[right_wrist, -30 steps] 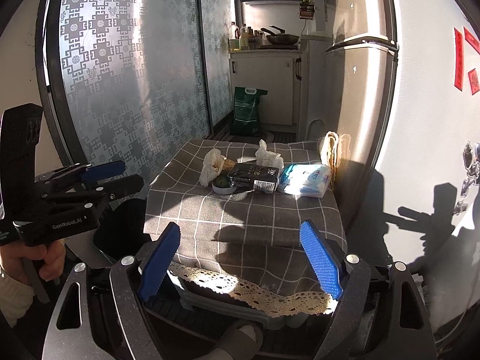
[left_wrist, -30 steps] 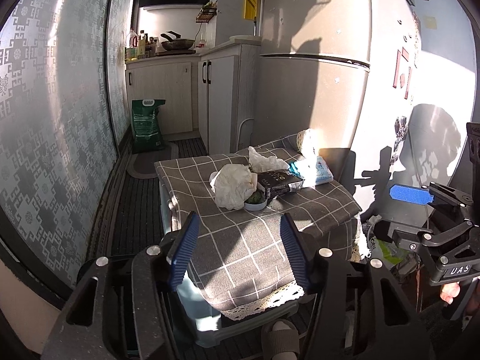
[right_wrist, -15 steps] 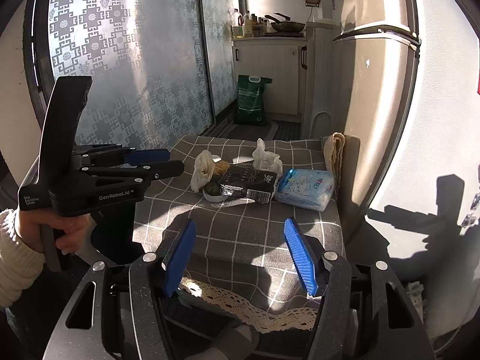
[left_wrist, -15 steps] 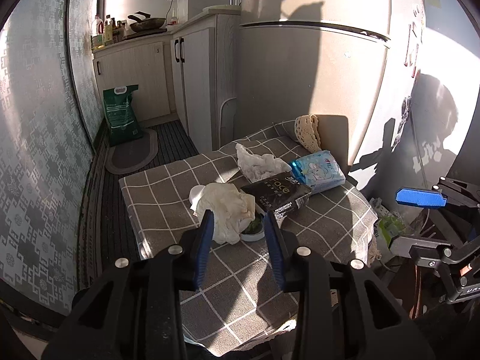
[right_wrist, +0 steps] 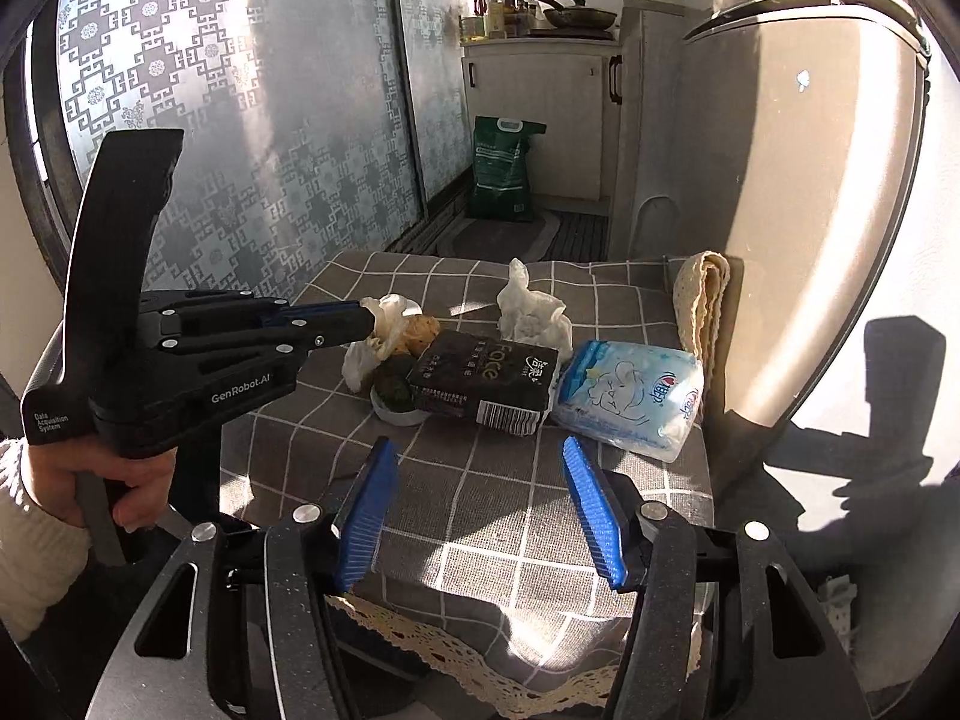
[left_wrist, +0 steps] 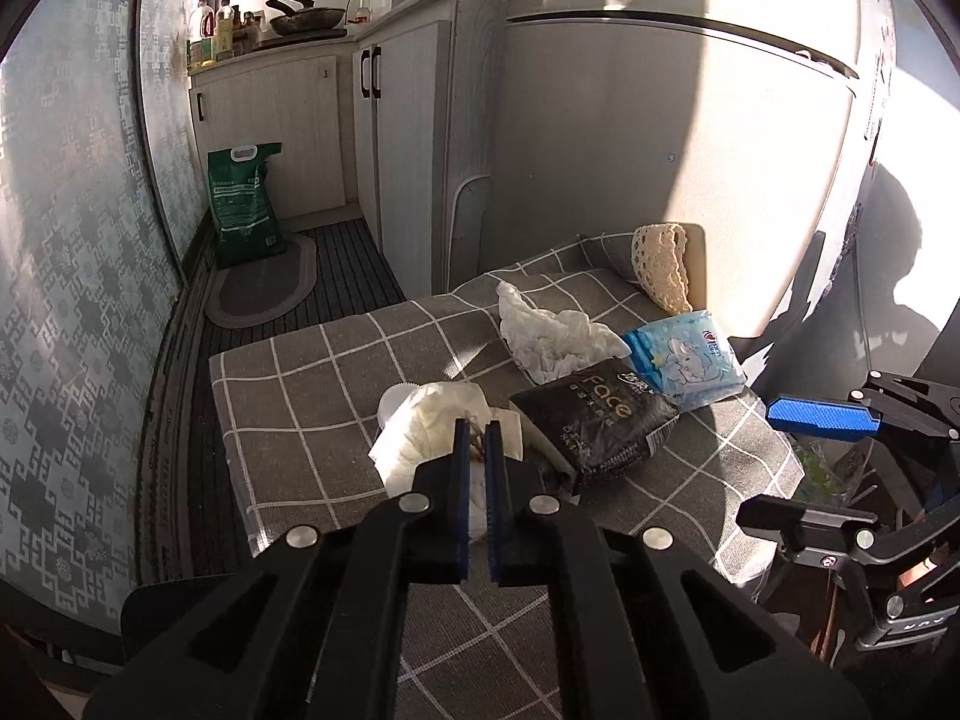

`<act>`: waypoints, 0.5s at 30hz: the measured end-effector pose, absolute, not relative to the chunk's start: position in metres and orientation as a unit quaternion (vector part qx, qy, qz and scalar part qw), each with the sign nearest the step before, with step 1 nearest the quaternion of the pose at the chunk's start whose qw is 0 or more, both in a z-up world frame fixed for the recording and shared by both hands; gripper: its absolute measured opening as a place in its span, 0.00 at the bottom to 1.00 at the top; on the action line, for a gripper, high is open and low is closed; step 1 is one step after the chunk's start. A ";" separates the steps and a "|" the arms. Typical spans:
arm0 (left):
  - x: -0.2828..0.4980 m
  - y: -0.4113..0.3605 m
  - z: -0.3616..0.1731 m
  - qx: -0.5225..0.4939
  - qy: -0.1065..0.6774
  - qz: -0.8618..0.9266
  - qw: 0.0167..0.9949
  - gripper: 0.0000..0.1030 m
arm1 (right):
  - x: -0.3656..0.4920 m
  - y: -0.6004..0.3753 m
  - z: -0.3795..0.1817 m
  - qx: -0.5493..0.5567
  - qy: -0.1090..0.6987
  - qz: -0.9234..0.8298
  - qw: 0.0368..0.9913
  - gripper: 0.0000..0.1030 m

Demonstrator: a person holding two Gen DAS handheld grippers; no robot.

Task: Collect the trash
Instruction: 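Reach the left tool to the crumpled white tissue while the right tool approaches the black tissue pack, then close the left tool on the tissue while the right tool grasps the black pack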

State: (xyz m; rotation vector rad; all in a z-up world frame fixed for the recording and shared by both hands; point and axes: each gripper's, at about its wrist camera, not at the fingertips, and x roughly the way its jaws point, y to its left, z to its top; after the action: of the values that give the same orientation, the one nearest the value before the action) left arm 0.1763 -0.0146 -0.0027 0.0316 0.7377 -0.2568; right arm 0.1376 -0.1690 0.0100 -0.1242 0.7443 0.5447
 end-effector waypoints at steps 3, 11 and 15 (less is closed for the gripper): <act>0.171 -0.008 0.000 0.008 0.354 -0.124 0.927 0.03 | 0.149 -0.162 0.004 -0.052 0.363 0.258 0.894 0.60; 0.151 0.019 0.019 -0.026 0.331 -0.121 0.936 0.02 | 0.166 -0.143 -0.011 -0.047 0.372 0.228 0.899 0.75; 0.139 0.024 0.022 -0.021 0.327 -0.125 0.936 0.02 | 0.174 -0.137 -0.015 -0.040 0.377 0.221 0.898 0.76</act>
State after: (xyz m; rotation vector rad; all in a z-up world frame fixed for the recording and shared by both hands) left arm 0.1393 0.0239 0.0221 -0.0431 0.6681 -0.2558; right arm 0.1740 -0.1374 -0.0151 -0.0838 0.7811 0.4586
